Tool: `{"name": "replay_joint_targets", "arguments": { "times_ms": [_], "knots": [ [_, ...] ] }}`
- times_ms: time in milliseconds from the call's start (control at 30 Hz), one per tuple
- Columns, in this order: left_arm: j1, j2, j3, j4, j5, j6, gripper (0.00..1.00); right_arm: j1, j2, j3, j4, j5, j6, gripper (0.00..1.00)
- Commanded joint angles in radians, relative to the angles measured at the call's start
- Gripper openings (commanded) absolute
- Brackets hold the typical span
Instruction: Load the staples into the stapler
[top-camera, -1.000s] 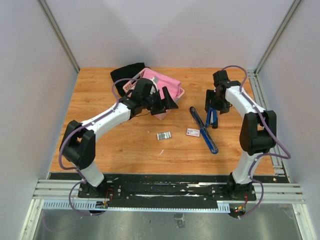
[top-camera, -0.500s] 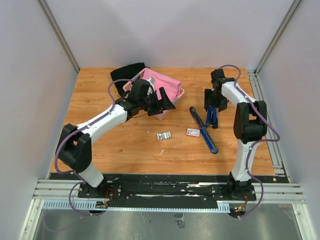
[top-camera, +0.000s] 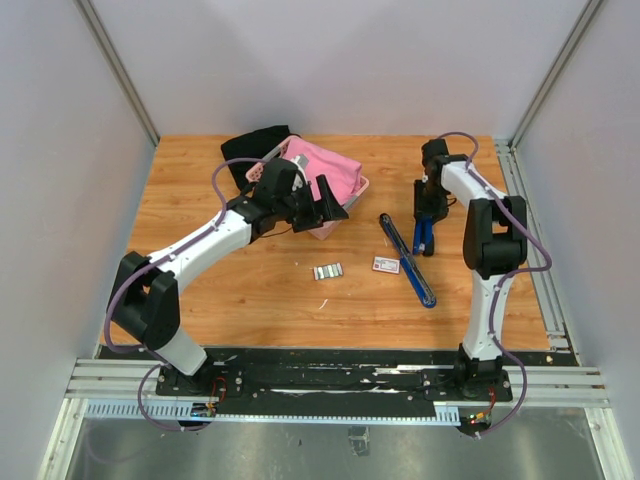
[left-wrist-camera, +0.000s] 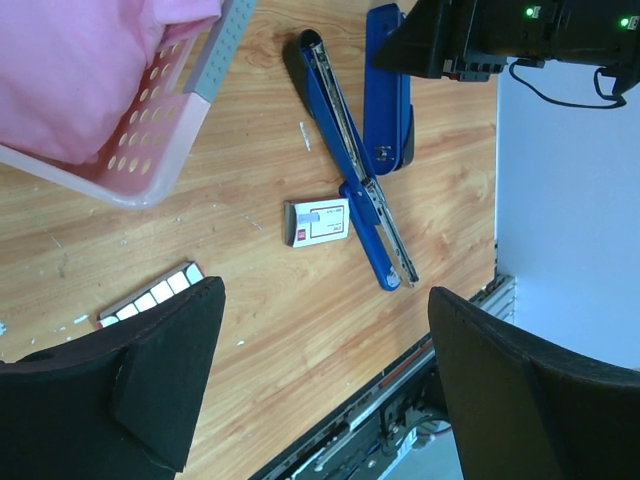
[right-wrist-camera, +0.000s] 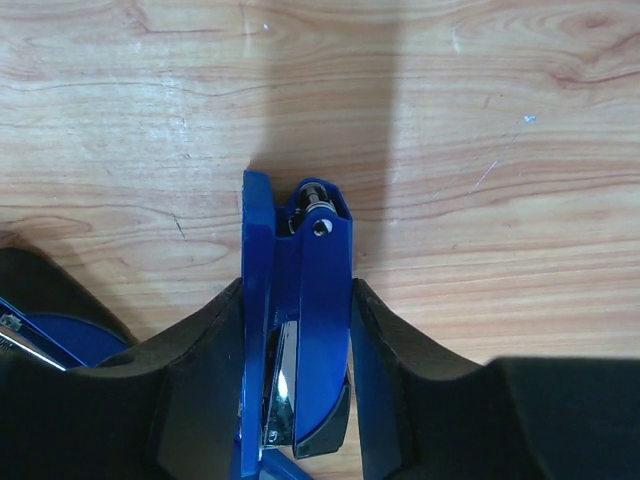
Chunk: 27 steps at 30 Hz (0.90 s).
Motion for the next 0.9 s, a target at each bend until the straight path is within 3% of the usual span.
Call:
{"name": "replay_joint_targets", "arguments": {
  "times_ms": [0, 67, 367, 667, 867],
  "knots": [
    [0.005, -0.04, -0.017, -0.012, -0.015, 0.018, 0.87, -0.031, 0.013, 0.032, -0.049, -0.013, 0.006, 0.11],
    [0.005, -0.039, -0.013, -0.012, -0.011, 0.022, 0.87, -0.038, -0.002, 0.053, -0.064, -0.014, 0.007, 0.01],
    [-0.041, 0.049, 0.097, 0.015, 0.028, 0.04, 0.87, -0.04, -0.129, 0.193, -0.175, -0.013, 0.042, 0.01],
    [-0.135, 0.153, 0.139, 0.175, 0.1, 0.03, 0.86, 0.022, -0.303, 0.05, -0.106, -0.174, 0.243, 0.01],
    [-0.153, 0.226, 0.17, 0.222, 0.122, 0.05, 0.87, 0.106, -0.337, 0.017, -0.08, -0.239, 0.295, 0.0]
  ]
}}
